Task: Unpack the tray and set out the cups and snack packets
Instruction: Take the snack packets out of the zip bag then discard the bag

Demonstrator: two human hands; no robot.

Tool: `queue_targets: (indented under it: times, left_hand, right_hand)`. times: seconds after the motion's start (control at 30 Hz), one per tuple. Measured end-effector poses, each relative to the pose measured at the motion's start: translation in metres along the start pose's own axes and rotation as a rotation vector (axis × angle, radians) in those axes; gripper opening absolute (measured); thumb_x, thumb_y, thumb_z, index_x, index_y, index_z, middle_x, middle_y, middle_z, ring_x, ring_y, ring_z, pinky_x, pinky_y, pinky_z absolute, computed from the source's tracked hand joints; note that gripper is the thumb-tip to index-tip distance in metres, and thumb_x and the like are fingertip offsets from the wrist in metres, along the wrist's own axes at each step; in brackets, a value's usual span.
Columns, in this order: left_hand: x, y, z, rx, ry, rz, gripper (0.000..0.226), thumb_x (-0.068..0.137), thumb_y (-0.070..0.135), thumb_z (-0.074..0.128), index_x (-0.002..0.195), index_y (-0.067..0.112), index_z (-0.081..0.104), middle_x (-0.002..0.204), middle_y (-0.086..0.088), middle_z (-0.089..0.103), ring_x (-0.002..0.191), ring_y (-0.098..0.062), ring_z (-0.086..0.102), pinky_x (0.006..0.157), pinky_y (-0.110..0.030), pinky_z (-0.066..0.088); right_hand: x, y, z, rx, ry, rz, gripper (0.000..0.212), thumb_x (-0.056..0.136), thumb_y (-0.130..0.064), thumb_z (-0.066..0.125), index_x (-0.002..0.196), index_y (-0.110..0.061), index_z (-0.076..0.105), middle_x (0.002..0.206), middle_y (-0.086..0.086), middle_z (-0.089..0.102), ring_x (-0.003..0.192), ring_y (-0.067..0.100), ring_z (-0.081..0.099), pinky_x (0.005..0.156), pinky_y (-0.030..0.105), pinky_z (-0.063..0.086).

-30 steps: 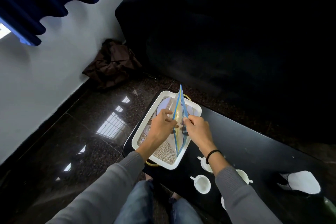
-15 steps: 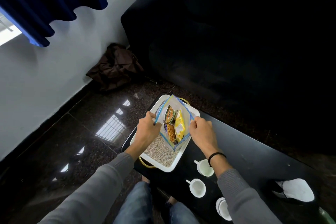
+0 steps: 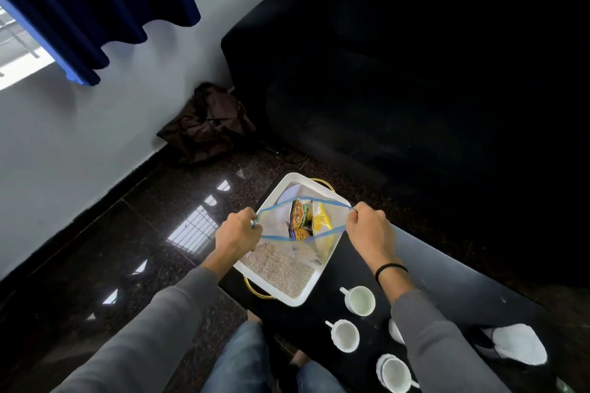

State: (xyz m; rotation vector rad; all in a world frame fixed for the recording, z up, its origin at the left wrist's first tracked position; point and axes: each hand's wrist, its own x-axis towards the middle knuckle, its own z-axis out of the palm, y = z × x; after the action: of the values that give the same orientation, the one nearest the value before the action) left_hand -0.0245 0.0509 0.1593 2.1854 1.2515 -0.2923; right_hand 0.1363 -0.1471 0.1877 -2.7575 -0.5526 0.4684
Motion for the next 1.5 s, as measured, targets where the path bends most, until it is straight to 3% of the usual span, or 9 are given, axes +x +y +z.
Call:
queue_targets:
  times: [0.27, 0.47, 0.63, 0.83, 1.0, 1.1, 1.3, 1.4, 1.5]
  left_hand:
    - [-0.012, 0.018, 0.011, -0.075, -0.100, 0.057, 0.019, 0.090, 0.029, 0.054, 0.106, 0.022, 0.061, 0.070, 0.002, 0.077, 0.061, -0.010, 0.074, 0.078, -0.037, 0.063]
    - [-0.020, 0.020, 0.010, 0.002, 0.138, 0.025, 0.061, 0.089, 0.045, 0.059, 0.137, 0.012, 0.039, 0.122, -0.008, 0.062, 0.105, -0.029, 0.064, 0.084, -0.046, 0.057]
    - [-0.018, 0.016, -0.004, 0.284, 0.518, 0.443, 0.095, 0.077, 0.039, 0.079, 0.155, 0.009, 0.035, 0.158, -0.014, 0.041, 0.148, -0.032, 0.038, 0.119, -0.050, 0.032]
    - [-0.021, 0.042, -0.012, 0.544, 0.304, 0.547, 0.044, 0.106, 0.050, 0.038, 0.101, 0.020, 0.070, 0.087, 0.000, 0.077, 0.091, -0.021, 0.073, 0.115, -0.043, 0.026]
    - [-0.028, 0.051, -0.011, 0.354, 0.321, 0.398, 0.048, 0.108, 0.038, 0.033, 0.087, 0.015, 0.070, 0.080, -0.002, 0.076, 0.079, -0.024, 0.070, 0.097, -0.036, 0.035]
    - [-0.032, 0.055, -0.013, 0.262, 0.322, 0.314, 0.047, 0.108, 0.034, 0.036, 0.080, 0.012, 0.066, 0.079, -0.004, 0.074, 0.078, -0.029, 0.069, 0.084, -0.035, 0.041]
    - [-0.042, 0.059, -0.021, 0.167, 0.258, 0.389, 0.042, 0.107, 0.034, 0.038, 0.093, 0.012, 0.072, 0.087, -0.008, 0.076, 0.084, -0.031, 0.071, 0.081, -0.043, 0.055]
    - [-0.050, 0.050, -0.015, 0.129, 0.215, 0.569, 0.038, 0.104, 0.038, 0.045, 0.092, 0.011, 0.070, 0.078, -0.009, 0.074, 0.069, -0.028, 0.069, 0.067, -0.040, 0.055]
    - [-0.051, 0.028, -0.018, -0.077, 0.021, 0.617, 0.051, 0.095, 0.062, 0.041, 0.087, 0.023, 0.073, 0.075, 0.003, 0.075, 0.061, -0.008, 0.064, 0.068, -0.030, 0.052]
  right_hand:
    - [-0.010, -0.024, 0.010, -0.041, -0.193, -0.037, 0.027, 0.100, -0.018, 0.050, 0.124, -0.009, 0.059, 0.121, 0.017, 0.063, 0.101, 0.036, 0.068, 0.087, 0.045, 0.059]
    - [-0.009, -0.047, 0.005, -0.149, -0.054, -0.271, 0.024, 0.100, -0.016, 0.052, 0.121, -0.016, 0.062, 0.110, 0.014, 0.069, 0.099, 0.034, 0.068, 0.073, 0.038, 0.053]
    - [-0.005, -0.065, -0.008, -0.194, -0.029, -0.491, 0.033, 0.094, -0.013, 0.053, 0.121, -0.028, 0.063, 0.101, 0.011, 0.072, 0.093, 0.037, 0.070, 0.067, 0.039, 0.048]
    - [-0.008, -0.072, -0.012, -0.020, 0.045, -0.547, 0.023, 0.098, -0.023, 0.057, 0.113, -0.032, 0.071, 0.098, 0.009, 0.071, 0.091, 0.031, 0.068, 0.067, 0.036, 0.050]
    - [-0.015, -0.059, -0.008, 0.223, 0.206, -0.412, 0.010, 0.089, -0.007, 0.072, 0.095, -0.014, 0.067, 0.093, 0.001, 0.065, 0.085, 0.019, 0.063, 0.067, 0.028, 0.056]
    - [-0.022, -0.055, -0.004, 0.423, 0.207, -0.255, 0.021, 0.094, -0.027, 0.070, 0.078, -0.014, 0.065, 0.074, -0.010, 0.063, 0.066, 0.002, 0.062, 0.056, 0.008, 0.045]
    - [-0.027, -0.071, 0.011, 0.917, -0.434, 0.098, 0.082, 0.077, -0.088, 0.049, 0.079, -0.011, 0.079, 0.075, 0.003, 0.080, 0.074, 0.016, 0.077, 0.078, 0.028, 0.061]
    - [-0.025, -0.082, 0.018, 0.952, -0.507, 0.154, 0.047, 0.085, -0.064, 0.057, 0.071, -0.025, 0.080, 0.067, -0.007, 0.075, 0.064, 0.010, 0.069, 0.059, 0.022, 0.057]
    - [-0.023, -0.082, 0.015, 0.961, -0.442, 0.252, 0.056, 0.078, -0.052, 0.058, 0.107, -0.007, 0.075, 0.107, 0.022, 0.076, 0.101, 0.036, 0.073, 0.093, 0.050, 0.058]
